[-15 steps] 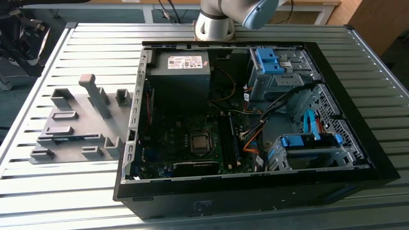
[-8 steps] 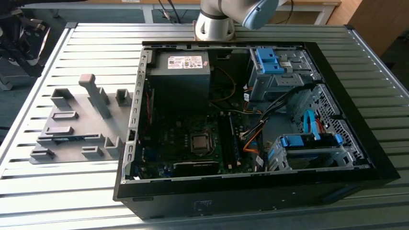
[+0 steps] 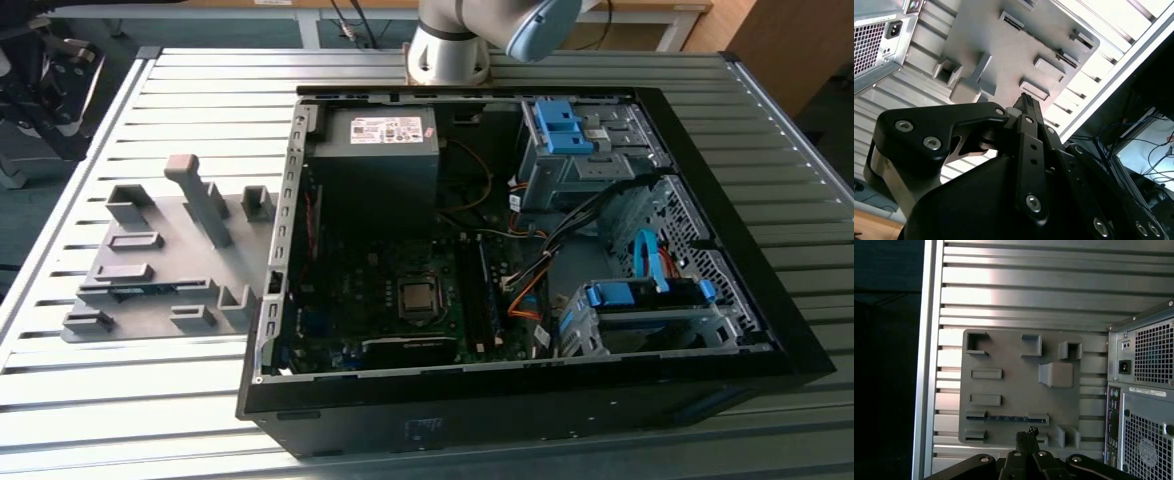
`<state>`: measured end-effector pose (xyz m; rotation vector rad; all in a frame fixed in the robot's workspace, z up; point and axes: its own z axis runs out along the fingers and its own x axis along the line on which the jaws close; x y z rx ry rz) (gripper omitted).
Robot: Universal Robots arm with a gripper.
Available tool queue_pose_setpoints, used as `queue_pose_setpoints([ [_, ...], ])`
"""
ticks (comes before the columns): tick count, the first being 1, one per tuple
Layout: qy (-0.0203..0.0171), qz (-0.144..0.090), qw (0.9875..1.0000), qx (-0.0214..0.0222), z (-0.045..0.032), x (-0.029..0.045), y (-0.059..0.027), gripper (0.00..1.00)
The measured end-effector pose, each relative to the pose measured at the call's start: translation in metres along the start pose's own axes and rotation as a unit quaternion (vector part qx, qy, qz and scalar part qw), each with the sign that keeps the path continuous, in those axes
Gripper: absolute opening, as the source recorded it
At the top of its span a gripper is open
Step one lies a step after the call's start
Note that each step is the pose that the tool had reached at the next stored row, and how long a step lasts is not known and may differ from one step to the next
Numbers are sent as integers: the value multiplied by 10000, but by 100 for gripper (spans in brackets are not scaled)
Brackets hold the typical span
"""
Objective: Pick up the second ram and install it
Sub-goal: 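Pick up the second ram and move it above second insertion slot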
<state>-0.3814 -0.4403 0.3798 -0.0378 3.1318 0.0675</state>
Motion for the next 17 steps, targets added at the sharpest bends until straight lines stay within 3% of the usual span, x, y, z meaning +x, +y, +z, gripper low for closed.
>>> queue_pose_setpoints([
  [17,3,-70,10000,-1,0,0,0,11],
])
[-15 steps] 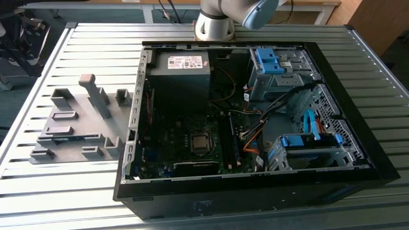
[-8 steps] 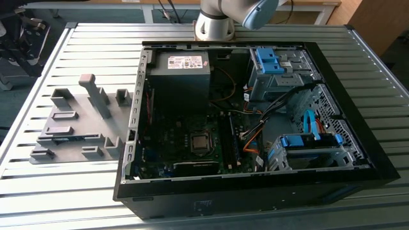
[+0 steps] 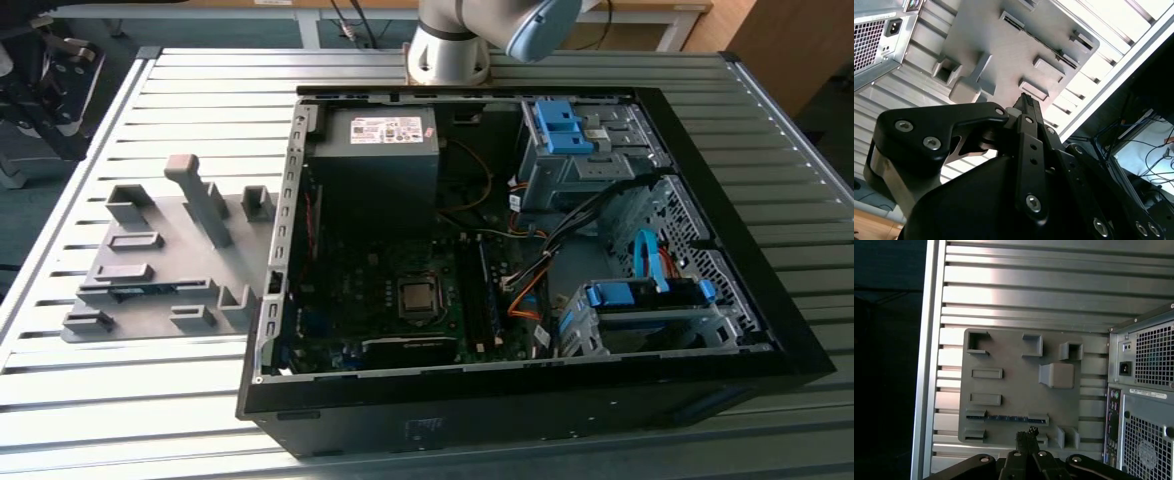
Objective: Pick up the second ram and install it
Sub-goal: 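Pick up the second ram and move it above second insertion slot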
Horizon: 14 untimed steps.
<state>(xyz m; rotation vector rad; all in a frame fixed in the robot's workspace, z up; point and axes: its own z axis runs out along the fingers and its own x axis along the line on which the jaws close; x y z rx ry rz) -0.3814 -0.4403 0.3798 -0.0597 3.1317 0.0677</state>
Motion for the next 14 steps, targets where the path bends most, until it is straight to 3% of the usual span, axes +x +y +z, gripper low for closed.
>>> queue_pose_setpoints([
  [5,4,-83,10000,-1,0,0,0,11],
  [6,10,-235,9997,-2,0,0,-1,11],
  [14,22,-493,9988,-4,-1,0,-1,11],
])
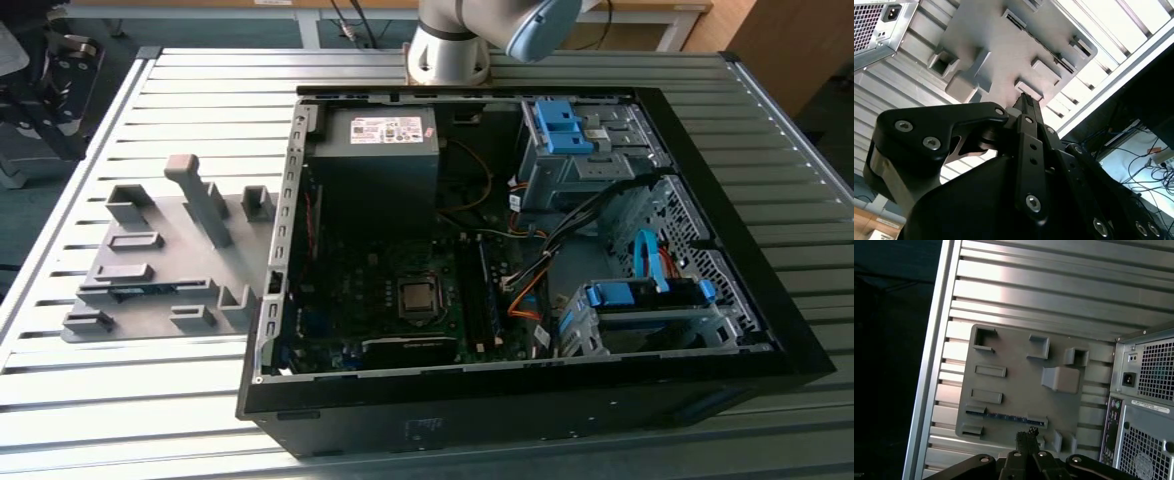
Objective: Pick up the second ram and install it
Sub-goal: 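Pick up the second ram and move it above second insertion slot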
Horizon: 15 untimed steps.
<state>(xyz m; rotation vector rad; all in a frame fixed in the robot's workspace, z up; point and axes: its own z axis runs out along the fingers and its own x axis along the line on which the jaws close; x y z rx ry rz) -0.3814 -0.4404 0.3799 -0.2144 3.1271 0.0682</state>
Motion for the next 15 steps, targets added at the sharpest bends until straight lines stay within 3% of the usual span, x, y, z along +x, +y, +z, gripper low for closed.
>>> queue_pose_setpoints([
  [15,16,-377,9993,-4,1,0,-2,11],
])
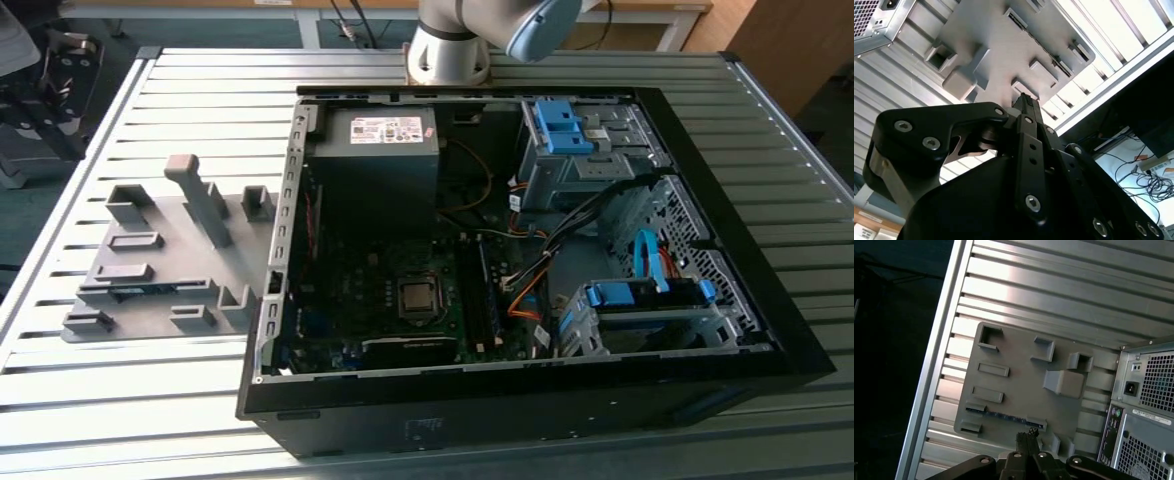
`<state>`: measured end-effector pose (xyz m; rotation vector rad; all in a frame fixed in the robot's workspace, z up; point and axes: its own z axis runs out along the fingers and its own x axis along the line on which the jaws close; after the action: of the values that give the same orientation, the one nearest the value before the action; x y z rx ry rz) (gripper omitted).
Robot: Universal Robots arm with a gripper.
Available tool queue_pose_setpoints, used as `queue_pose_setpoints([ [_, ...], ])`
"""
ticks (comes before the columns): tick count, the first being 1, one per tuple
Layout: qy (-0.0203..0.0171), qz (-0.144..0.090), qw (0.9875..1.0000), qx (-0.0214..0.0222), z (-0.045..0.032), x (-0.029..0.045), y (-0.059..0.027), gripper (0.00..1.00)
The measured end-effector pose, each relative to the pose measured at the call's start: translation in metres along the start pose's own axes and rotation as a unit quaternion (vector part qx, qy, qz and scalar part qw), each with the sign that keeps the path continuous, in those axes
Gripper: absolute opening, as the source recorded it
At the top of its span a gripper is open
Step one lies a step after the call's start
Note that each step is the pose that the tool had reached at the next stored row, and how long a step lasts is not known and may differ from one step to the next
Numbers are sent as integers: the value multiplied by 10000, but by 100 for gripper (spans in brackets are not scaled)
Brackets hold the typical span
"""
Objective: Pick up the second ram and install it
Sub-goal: 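Pick up the second ram and move it above second insertion slot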
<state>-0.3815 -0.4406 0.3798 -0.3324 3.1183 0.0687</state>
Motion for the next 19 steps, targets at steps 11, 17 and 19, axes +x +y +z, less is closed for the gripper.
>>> queue_pose_setpoints([
  [11,11,-247,9997,-2,0,0,0,11],
  [17,17,-381,9993,-3,0,0,0,11],
  [19,19,-427,9991,-4,0,0,0,11],
])
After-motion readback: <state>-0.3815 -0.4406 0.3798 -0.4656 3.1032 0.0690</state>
